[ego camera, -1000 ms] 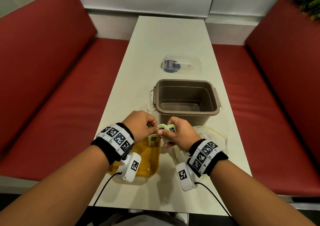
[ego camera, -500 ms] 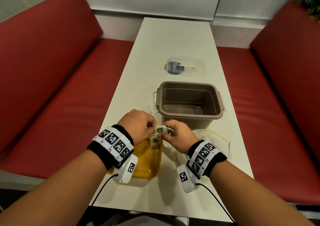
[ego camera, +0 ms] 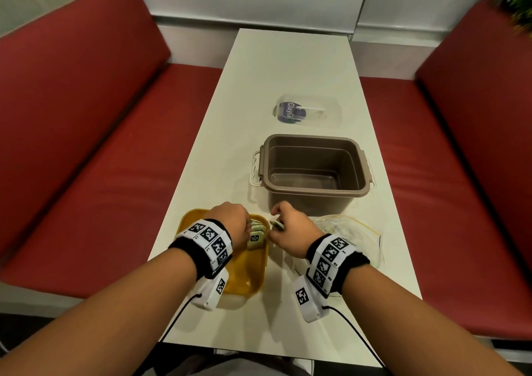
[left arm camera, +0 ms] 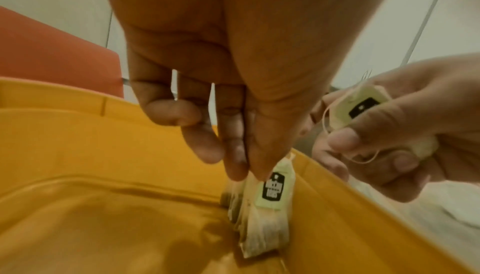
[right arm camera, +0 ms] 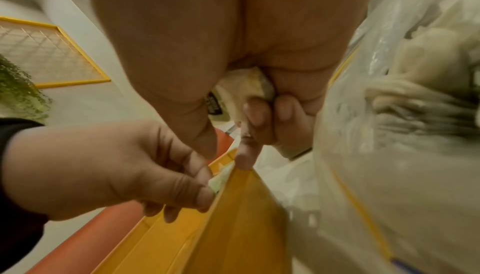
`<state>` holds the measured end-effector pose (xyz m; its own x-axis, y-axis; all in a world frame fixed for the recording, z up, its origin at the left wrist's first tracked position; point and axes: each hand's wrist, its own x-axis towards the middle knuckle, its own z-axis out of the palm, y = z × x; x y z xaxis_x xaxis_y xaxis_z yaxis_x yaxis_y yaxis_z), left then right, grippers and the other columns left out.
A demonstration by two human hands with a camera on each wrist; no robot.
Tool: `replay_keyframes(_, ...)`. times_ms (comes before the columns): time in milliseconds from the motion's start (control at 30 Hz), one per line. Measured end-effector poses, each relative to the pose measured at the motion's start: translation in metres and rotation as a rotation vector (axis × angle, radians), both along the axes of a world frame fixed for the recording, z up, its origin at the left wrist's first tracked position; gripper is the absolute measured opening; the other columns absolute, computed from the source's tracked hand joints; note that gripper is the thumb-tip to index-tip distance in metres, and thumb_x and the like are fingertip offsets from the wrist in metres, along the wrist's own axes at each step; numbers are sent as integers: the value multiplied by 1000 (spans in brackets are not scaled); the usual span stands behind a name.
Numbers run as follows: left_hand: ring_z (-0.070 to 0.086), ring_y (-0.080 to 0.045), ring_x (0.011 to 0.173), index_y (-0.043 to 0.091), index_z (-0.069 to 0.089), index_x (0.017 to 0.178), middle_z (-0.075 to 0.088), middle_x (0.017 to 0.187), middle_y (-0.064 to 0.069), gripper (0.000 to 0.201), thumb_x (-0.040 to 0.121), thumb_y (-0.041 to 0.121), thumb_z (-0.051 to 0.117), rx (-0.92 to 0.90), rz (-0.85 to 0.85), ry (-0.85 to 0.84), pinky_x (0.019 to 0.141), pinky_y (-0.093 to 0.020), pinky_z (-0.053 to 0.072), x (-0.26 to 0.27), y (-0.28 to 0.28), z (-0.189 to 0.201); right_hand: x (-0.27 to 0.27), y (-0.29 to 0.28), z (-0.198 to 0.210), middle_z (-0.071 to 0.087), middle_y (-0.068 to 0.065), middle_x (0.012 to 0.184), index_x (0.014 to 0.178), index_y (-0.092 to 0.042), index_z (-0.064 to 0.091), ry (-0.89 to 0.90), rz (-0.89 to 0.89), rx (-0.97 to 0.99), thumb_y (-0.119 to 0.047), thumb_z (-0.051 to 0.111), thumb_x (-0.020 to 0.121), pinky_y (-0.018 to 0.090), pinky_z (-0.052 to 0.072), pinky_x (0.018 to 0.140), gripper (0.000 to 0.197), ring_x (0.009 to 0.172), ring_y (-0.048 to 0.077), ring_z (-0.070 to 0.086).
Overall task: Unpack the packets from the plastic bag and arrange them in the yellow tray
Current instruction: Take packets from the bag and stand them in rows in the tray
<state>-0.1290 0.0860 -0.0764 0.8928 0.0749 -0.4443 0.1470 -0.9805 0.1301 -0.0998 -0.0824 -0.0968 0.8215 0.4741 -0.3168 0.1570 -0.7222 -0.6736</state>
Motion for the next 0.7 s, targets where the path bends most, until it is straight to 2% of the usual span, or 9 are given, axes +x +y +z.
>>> replay_keyframes(100,65,-19,80,23,72,85,70,84,1,12,82,34,68,22,59,37,75,-30,55,7,-5,-10,-2,2,-1,62,2,103,133,-19,41,26,40,-34,-24,70,86,29,49,78,55,93,19,61)
replay_keyframes(200,63,-17,68,22,63,77,64,73,1,29,73,48,74,59,71,136,63,-26,53,6,-7,-14,-2,2,-4,63,2,104,136,-19,42,33,54,-40,-22,70,86,28,50,80,57,93,18,61)
replay_keyframes(233,64,-15,66,22,60,74,64,71,2,32,69,50,76,56,63,182,62,-25,54,4,-7,-16,-2,1,-5,63,2,104,135,-20,43,34,52,-40,-22,71,86,28,50,79,57,92,18,61)
replay_keyframes(333,70,-15,66,26,65,77,71,71,5,33,59,51,78,-23,44,320,69,-33,61,3,-4,-20,-3,1,-5,63,3,110,134,-21,44,42,43,-34,-22,72,86,28,51,82,55,96,19,62)
replay_keyframes(433,69,-15,67,29,67,79,70,72,6,41,51,57,77,-20,43,333,71,-34,60,12,-1,-26,-2,1,-5,63,3,115,132,-21,47,42,47,-34,-22,72,87,29,52,83,52,98,19,62)
replay_keyframes(567,66,-14,66,28,65,82,67,74,5,34,63,54,71,2,-1,268,67,-31,58,12,-3,-28,-3,1,-5,63,0,108,128,-21,50,48,51,-22,-21,71,87,27,53,80,46,94,17,63)
replay_keyframes(700,64,-13,65,28,59,75,64,70,6,23,74,51,64,-12,-21,220,65,-30,57,11,-8,-27,-3,0,-5,64,1,107,125,-22,51,53,60,-19,-22,72,86,28,53,79,44,94,17,63)
